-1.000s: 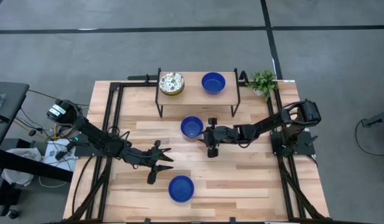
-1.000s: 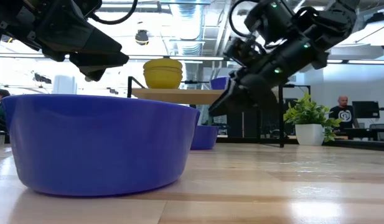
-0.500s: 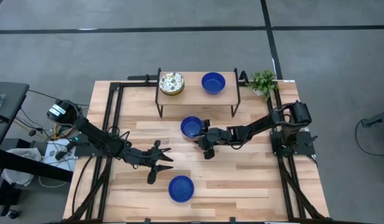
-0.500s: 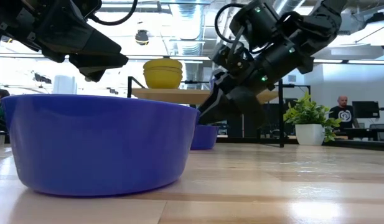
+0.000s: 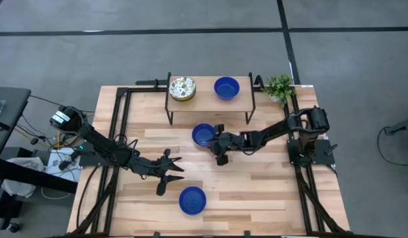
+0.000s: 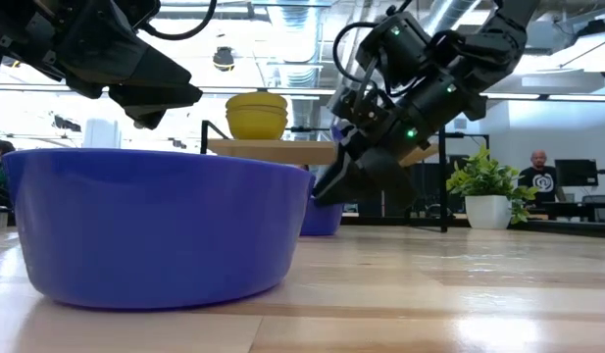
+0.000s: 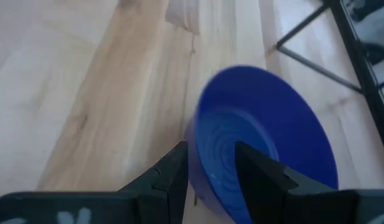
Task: Pick & Place Mini bowls
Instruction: Put the top blue bowl on top of the blue bowl on the shelf
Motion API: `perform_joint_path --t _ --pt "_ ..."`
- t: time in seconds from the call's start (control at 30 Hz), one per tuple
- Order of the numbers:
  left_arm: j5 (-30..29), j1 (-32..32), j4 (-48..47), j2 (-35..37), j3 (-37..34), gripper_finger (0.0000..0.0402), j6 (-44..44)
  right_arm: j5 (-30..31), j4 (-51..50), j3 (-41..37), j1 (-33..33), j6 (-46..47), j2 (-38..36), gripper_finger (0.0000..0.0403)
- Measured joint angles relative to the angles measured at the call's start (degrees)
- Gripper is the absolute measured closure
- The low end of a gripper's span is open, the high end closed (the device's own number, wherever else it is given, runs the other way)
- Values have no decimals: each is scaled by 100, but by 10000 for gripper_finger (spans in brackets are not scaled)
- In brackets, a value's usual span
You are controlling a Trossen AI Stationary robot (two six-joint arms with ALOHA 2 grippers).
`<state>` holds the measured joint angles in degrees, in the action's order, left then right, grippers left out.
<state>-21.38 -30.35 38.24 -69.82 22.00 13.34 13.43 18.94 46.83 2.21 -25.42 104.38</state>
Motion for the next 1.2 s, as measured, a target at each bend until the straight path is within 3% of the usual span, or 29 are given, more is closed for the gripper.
perform_joint_path --t 0.37,0.93,1.2 --pt "2 0 0 0 -1 270 0 -345 -219 -4 -85 148 0 281" --pt "1 0 2 0 -4 270 0 -317 -261 -7 -87 205 -2 282" --pt "1 0 2 0 -4 270 -1 -317 -262 -7 -87 203 -2 329"
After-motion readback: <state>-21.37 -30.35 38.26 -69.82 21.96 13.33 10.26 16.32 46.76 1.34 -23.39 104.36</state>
